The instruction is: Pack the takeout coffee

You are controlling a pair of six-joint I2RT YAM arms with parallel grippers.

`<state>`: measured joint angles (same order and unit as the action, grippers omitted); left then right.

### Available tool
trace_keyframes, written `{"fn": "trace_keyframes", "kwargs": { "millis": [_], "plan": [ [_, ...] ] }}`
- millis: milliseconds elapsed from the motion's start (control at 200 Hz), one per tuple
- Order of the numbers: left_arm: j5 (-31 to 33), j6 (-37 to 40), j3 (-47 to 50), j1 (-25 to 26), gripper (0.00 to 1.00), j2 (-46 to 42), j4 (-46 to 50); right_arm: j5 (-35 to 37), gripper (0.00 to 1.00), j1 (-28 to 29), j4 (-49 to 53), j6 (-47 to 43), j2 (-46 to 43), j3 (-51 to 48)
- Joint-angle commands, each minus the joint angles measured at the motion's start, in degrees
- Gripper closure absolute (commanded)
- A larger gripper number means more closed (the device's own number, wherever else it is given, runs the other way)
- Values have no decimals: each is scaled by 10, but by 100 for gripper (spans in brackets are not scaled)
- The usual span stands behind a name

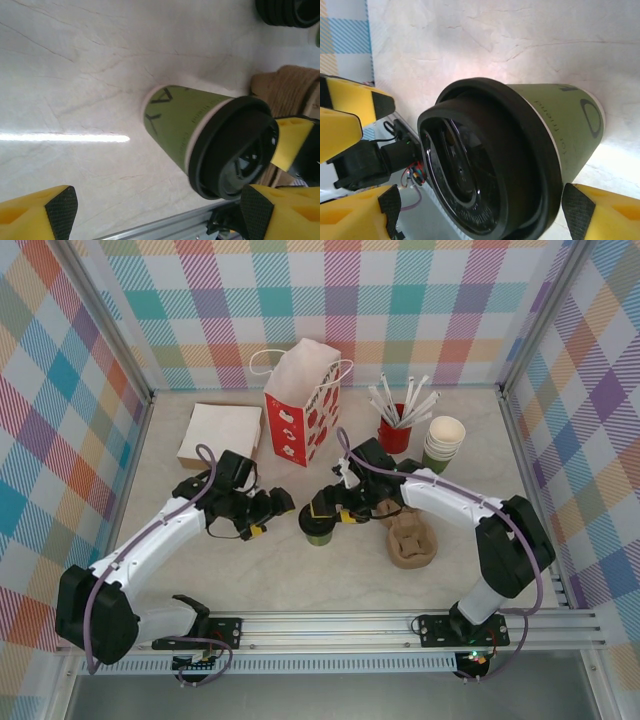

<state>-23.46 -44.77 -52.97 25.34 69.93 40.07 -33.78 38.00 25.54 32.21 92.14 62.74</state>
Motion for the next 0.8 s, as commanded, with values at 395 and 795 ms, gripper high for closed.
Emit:
{"fn": "trace_keyframes", "kwargs": {
  "millis": [395, 795],
  "plan": [
    [-83, -35, 50, 25, 18, -3, -86, 50, 33, 2, 60, -22, -28, 20],
    [-59, -21, 46, 51, 23, 50, -82, 82, 47, 5, 103, -34, 21, 72]
  ]
}}
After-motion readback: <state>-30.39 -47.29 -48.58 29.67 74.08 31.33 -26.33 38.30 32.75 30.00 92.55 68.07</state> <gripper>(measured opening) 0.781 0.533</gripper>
